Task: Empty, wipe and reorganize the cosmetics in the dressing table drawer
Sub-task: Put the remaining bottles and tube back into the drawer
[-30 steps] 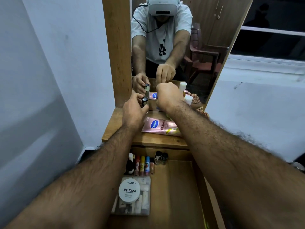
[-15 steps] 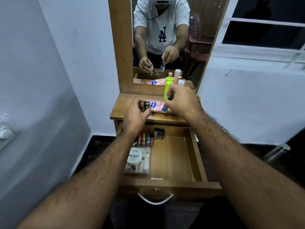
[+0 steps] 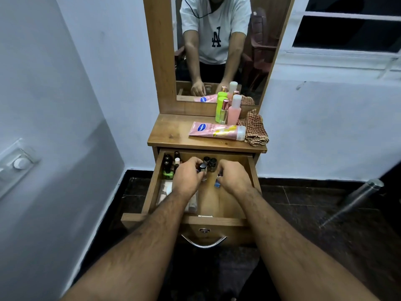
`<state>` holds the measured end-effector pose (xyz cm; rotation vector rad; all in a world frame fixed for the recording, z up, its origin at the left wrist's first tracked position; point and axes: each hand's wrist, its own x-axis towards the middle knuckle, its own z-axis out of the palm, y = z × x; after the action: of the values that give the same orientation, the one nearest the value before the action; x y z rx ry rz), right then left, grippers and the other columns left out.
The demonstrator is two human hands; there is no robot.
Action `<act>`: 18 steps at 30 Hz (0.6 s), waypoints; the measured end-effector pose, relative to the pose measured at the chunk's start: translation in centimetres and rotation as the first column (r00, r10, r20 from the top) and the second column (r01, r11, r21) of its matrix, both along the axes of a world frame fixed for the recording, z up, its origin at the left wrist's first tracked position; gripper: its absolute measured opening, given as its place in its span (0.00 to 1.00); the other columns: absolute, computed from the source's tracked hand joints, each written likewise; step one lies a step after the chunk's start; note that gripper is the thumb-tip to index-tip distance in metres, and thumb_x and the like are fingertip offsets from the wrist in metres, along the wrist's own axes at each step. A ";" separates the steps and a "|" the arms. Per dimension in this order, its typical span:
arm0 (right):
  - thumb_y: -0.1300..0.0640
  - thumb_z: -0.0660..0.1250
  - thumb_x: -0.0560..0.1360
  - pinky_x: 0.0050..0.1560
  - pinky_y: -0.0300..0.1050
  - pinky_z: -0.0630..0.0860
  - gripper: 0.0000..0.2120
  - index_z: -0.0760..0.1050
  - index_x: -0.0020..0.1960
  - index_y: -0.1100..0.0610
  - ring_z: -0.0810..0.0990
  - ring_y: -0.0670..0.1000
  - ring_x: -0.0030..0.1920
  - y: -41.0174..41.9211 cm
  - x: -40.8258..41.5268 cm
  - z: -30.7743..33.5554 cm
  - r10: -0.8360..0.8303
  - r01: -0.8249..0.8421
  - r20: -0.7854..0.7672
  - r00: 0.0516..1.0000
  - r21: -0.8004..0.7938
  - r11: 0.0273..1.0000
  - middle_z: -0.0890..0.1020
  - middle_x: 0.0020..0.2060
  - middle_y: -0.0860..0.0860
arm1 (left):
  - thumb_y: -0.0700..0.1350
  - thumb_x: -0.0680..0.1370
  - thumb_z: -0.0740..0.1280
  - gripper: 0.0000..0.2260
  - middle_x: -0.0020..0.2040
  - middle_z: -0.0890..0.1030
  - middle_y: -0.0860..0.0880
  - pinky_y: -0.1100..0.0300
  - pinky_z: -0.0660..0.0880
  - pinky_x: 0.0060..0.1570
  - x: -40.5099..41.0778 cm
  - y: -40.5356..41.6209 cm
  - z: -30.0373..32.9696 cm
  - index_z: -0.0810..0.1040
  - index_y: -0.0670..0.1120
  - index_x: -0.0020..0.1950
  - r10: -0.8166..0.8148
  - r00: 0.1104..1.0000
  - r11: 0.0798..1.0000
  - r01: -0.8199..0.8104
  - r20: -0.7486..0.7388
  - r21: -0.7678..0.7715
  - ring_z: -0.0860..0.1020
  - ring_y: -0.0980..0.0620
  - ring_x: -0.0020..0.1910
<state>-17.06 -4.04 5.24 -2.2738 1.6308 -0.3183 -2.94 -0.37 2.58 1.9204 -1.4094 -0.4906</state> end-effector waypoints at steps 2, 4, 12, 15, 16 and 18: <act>0.61 0.71 0.72 0.46 0.50 0.80 0.07 0.75 0.44 0.52 0.80 0.53 0.45 -0.2 0.3 -0.6 -0.001 0.001 -0.002 1.000 -0.003 1.000 0.81 0.42 0.49 | 0.43 0.74 0.74 0.13 0.50 0.84 0.53 0.57 0.78 0.51 -0.1 -0.4 -0.4 0.79 0.50 0.57 0.011 1.000 1.000 -0.011 -0.008 0.007 0.80 0.55 0.48; 0.60 0.71 0.72 0.47 0.51 0.80 0.07 0.75 0.46 0.51 0.80 0.52 0.46 -0.4 0.5 -1.1 -0.004 0.004 0.011 1.000 -0.009 1.000 0.81 0.43 0.49 | 0.42 0.73 0.75 0.12 0.48 0.84 0.53 0.55 0.79 0.50 -0.2 -0.9 -0.7 0.80 0.50 0.55 0.025 0.999 1.000 -0.025 -0.025 0.012 0.81 0.54 0.46; 0.60 0.71 0.72 0.52 0.53 0.80 0.08 0.77 0.50 0.53 0.80 0.53 0.49 -0.9 0.0 -3.0 -0.049 0.046 0.141 0.989 0.024 0.999 0.81 0.47 0.51 | 0.41 0.73 0.75 0.12 0.49 0.84 0.50 0.58 0.76 0.49 -0.4 -2.9 -1.7 0.79 0.48 0.54 0.050 0.998 0.998 -0.049 -0.032 0.037 0.80 0.52 0.48; 0.62 0.71 0.72 0.52 0.55 0.80 0.07 0.78 0.49 0.54 0.80 0.52 0.49 -1.0 -0.1 -3.5 -0.081 0.071 0.186 0.979 0.060 0.996 0.82 0.45 0.51 | 0.40 0.73 0.75 0.13 0.50 0.84 0.48 0.55 0.77 0.51 -0.5 -3.3 -2.1 0.80 0.47 0.56 0.047 0.999 0.998 -0.046 -0.024 0.046 0.81 0.49 0.50; 0.62 0.71 0.72 0.52 0.54 0.80 0.07 0.79 0.49 0.54 0.80 0.52 0.48 -1.1 -0.1 -3.6 -0.087 0.075 0.194 0.977 0.068 0.995 0.82 0.44 0.50 | 0.40 0.73 0.75 0.14 0.51 0.84 0.47 0.55 0.77 0.52 -0.5 -3.3 -2.1 0.80 0.46 0.57 0.051 0.999 0.997 -0.050 -0.013 0.052 0.81 0.48 0.50; 0.62 0.72 0.72 0.52 0.54 0.81 0.07 0.79 0.48 0.53 0.81 0.51 0.47 -1.3 0.1 -3.8 -0.098 0.083 0.208 0.973 0.078 0.993 0.82 0.43 0.49 | 0.41 0.73 0.75 0.15 0.52 0.84 0.45 0.54 0.77 0.53 -0.4 -3.5 -2.2 0.79 0.46 0.59 0.057 0.998 0.996 -0.058 0.010 0.068 0.81 0.47 0.53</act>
<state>-16.97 -5.34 1.43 -2.0412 1.6116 -0.5000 -3.30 -3.89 0.33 2.0135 -1.3544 -0.5097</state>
